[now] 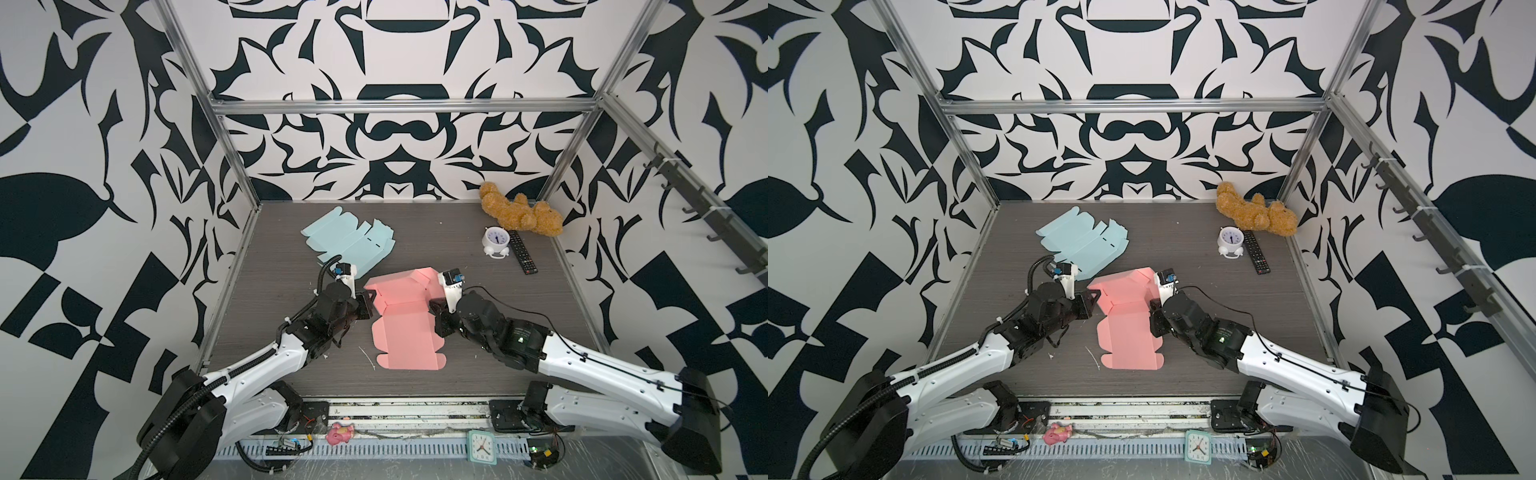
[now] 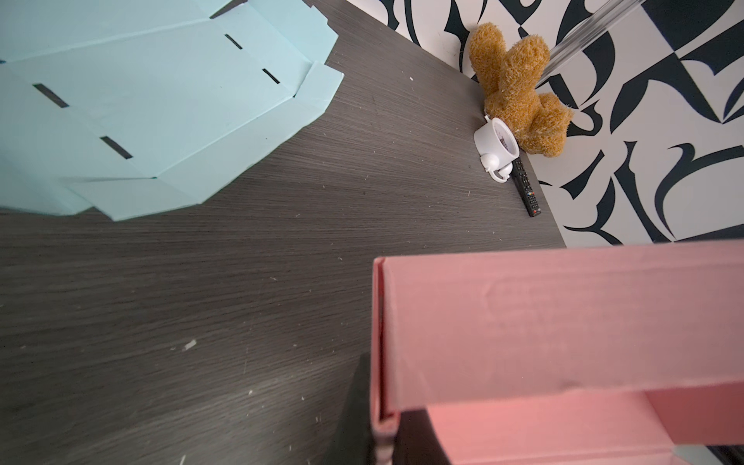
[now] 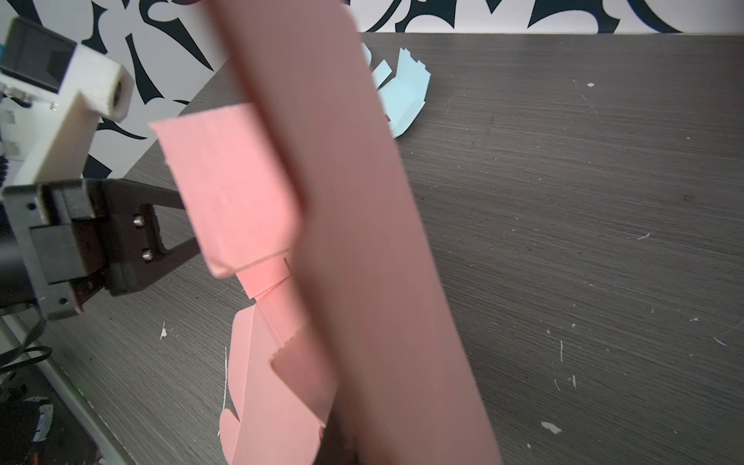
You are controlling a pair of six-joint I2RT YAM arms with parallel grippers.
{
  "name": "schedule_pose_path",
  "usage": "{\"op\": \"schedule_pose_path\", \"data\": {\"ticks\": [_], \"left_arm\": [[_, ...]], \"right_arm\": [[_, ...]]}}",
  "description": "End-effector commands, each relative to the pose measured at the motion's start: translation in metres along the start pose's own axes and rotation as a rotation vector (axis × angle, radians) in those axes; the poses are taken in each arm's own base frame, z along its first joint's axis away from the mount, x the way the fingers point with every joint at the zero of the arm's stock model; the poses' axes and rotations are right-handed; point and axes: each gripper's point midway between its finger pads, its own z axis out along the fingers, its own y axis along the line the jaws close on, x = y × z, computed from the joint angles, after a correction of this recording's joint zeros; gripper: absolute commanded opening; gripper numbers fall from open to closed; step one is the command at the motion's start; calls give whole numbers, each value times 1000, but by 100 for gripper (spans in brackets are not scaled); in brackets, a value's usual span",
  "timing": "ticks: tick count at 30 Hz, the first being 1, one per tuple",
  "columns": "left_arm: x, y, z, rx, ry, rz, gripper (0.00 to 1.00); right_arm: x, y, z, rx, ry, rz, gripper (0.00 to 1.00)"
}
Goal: Assemble paper box
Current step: Fold the bottom flaps of a flat cardboard box at the center of the table.
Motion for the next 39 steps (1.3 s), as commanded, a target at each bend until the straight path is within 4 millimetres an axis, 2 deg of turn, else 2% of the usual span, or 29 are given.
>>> {"op": "schedule_pose_path", "data": {"ticks": [1, 5, 11, 20, 21, 26, 30, 35, 39], "left_arm": [[-2, -6, 0, 38, -11, -8, 5], [-1, -3, 0, 25, -13, -7, 5], [0, 1, -3, 9, -14, 1, 5], [-6, 16, -18, -19, 2, 17, 5], [-7, 19, -20, -18, 6, 10, 5], [-8, 28, -26, -19, 37, -1, 5], [-5, 30, -30, -23, 57, 9, 5], [2, 30, -33, -17, 91, 13, 5], [7, 27, -34, 4, 113, 23, 5]], "right_arm": [[-17, 12, -4, -37, -35, 5, 0], [-10, 10, -8, -47, -13, -5, 0], [-12, 8, -25, -56, -12, -53, 0], [-15, 5, -53, -93, -45, -113, 11], [-13, 11, -57, -139, -43, -118, 12], [-9, 2, -76, -162, -104, -91, 16], [-15, -1, -87, -165, -145, -77, 22], [-24, 11, -85, -194, -138, -86, 27], [-22, 17, -78, -220, -115, -68, 28]]}}
